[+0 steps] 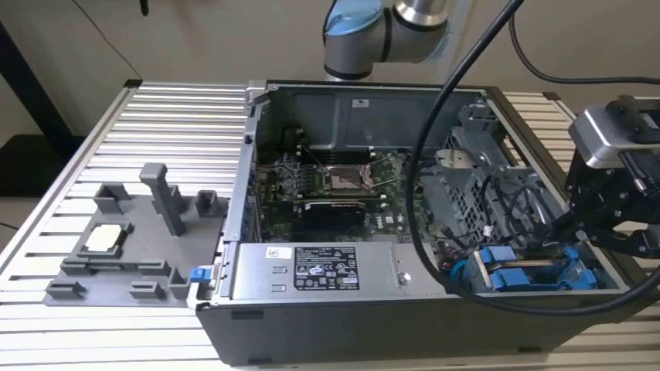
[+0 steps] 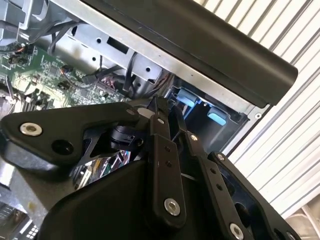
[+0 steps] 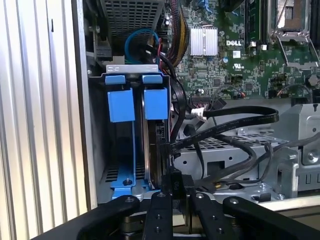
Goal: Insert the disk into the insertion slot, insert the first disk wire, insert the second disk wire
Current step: 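Insert the second disk wire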
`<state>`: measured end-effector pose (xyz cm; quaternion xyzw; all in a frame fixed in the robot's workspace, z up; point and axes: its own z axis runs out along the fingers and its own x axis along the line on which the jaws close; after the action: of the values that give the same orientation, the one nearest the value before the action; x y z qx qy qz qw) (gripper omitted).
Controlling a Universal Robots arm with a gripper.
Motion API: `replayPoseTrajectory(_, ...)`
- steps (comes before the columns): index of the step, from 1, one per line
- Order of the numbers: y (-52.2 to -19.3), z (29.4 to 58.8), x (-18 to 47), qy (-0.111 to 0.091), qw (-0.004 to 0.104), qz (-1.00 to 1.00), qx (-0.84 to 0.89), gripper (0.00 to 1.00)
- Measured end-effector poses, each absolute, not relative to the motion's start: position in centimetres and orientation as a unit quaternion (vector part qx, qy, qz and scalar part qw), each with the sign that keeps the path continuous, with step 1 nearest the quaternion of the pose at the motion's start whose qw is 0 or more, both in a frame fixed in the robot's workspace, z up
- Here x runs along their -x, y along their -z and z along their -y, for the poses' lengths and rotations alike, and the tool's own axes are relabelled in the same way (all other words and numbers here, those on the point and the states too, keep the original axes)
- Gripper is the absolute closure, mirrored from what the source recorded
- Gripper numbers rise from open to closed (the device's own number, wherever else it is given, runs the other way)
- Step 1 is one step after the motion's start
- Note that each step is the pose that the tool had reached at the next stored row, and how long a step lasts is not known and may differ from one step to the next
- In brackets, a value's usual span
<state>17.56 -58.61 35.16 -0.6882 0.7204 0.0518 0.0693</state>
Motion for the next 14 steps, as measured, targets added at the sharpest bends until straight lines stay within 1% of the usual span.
replayPoseTrajectory(1,-35.2,58.6,-17.6,-0.052,0.069,-0.72,0.688,0.8)
replayPoseTrajectory(4,-34.9,58.7,-17.6,-0.057,0.075,-0.72,0.688,0.8)
replayPoseTrajectory(10,-34.0,59.2,-17.6,-0.06,0.077,-0.72,0.687,0.8)
replayPoseTrajectory(13,-33.9,59.2,-17.6,-0.067,0.084,-0.719,0.687,0.8)
replayPoseTrajectory(14,-33.8,59.2,-17.6,-0.068,0.084,-0.719,0.687,0.8)
